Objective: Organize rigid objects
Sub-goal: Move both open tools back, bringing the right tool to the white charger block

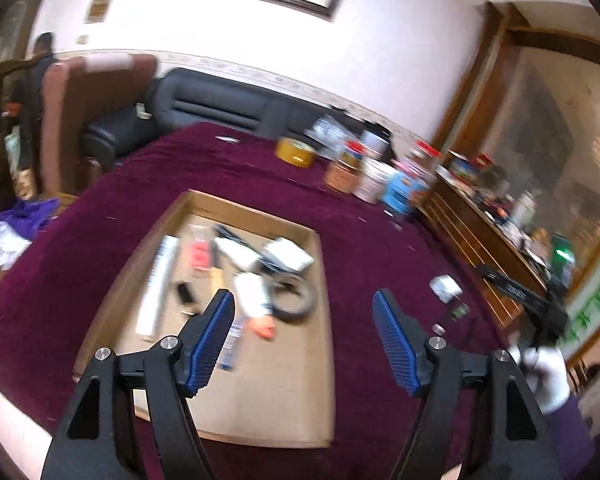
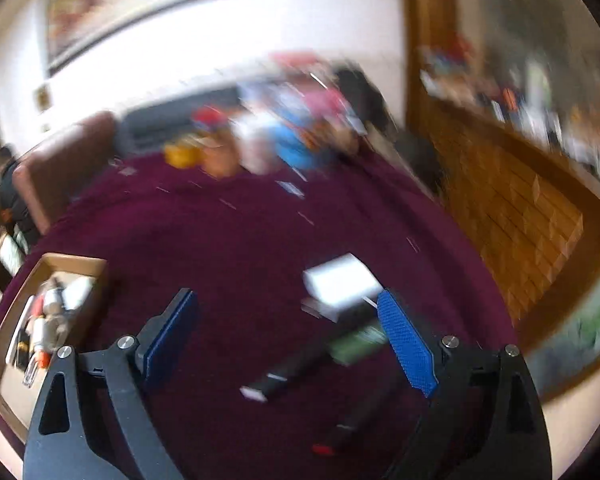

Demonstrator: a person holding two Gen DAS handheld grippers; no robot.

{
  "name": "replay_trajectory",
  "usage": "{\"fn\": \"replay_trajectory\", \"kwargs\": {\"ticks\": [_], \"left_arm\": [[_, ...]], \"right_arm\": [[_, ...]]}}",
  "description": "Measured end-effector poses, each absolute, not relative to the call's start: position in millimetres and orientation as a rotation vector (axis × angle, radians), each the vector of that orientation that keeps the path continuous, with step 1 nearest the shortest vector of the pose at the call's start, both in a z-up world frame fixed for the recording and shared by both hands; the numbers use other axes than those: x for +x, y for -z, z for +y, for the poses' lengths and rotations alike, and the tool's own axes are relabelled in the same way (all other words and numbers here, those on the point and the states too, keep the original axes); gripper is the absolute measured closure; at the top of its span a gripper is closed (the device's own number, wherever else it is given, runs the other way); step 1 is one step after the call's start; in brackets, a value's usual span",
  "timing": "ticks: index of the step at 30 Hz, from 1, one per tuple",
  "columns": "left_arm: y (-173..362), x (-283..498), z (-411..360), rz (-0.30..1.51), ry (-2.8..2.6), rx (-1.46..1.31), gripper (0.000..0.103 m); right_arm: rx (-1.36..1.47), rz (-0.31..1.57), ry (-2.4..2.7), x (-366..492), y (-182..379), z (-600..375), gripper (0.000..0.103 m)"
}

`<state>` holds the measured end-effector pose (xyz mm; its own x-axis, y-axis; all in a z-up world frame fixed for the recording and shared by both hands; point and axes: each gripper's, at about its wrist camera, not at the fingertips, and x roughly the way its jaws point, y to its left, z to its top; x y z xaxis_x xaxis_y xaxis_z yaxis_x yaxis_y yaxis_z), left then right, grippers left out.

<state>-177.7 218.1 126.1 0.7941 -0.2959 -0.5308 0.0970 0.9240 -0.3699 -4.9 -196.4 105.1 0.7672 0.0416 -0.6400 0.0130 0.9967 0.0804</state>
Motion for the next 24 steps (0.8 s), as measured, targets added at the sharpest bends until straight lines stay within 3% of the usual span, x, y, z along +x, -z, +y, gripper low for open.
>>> {"fn": "replay_trajectory", "kwargs": {"ticks": [8,17,24], "left_arm": [[-117.2,-175.4,153.9,0.708,0.349,-0.255,0.037],[-115.4,-180.5,145.4,0.757,0.326,-0.238,0.037],[-107.1,-172.6,149.9,0.778,0.314,-0.259,0.037]], "right_arm": [[0.176,0.827,0.084,50.8,-82.0,-263.7,0.012],[0.174,0.965,0.001,127.7,-42.3,-240.9,0.013],[0.042,1.049,-0.247,112.0,-29.1,-175.9,0.018]]}}
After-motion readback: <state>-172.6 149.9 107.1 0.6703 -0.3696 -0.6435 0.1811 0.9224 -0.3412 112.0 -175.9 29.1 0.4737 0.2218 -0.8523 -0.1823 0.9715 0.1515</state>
